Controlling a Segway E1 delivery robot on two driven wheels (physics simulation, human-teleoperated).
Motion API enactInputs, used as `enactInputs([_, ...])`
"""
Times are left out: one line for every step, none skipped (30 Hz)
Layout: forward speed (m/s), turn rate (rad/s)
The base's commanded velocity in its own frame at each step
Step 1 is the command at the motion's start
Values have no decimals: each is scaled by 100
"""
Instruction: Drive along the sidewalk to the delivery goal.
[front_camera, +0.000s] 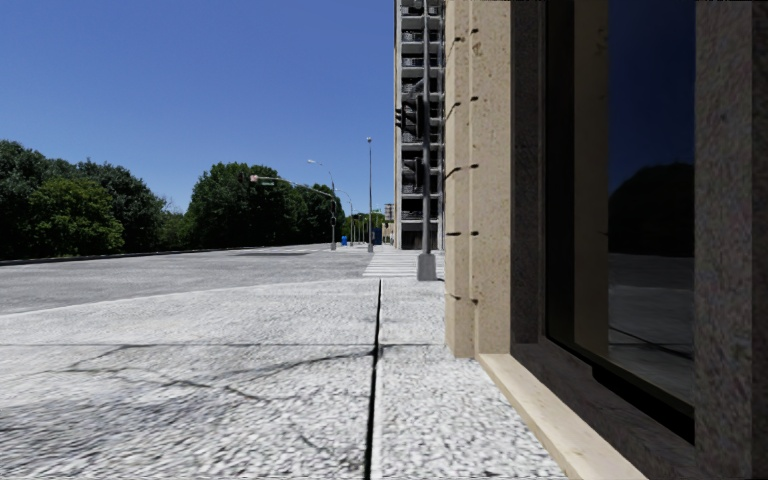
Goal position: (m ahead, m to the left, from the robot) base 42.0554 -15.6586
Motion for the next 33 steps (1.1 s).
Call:
enactInputs([192,0])
enactInputs([192,0])
enactInputs([192,0])
enactInputs([192,0])
enactInputs([192,0])
enactInputs([192,0])
enactInputs([192,0])
enactInputs([192,0])
enactInputs([192,0])
enactInputs([192,0])
enactInputs([192,0])
enactInputs([192,0])
enactInputs([192,0])
enactInputs([192,0])
enactInputs([192,0])
enactInputs([192,0])
enactInputs([192,0])
enactInputs([192,0])
enactInputs([192,0])
enactInputs([192,0])
enactInputs([192,0])
enactInputs([192,0])
enactInputs([192,0])
enactInputs([192,0])
enactInputs([192,0])
enactInputs([192,0])
enactInputs([192,0])
enactInputs([192,0])
enactInputs([192,0])
enactInputs([192,0])
enactInputs([192,0])
enactInputs([192,0])
enactInputs([192,0])
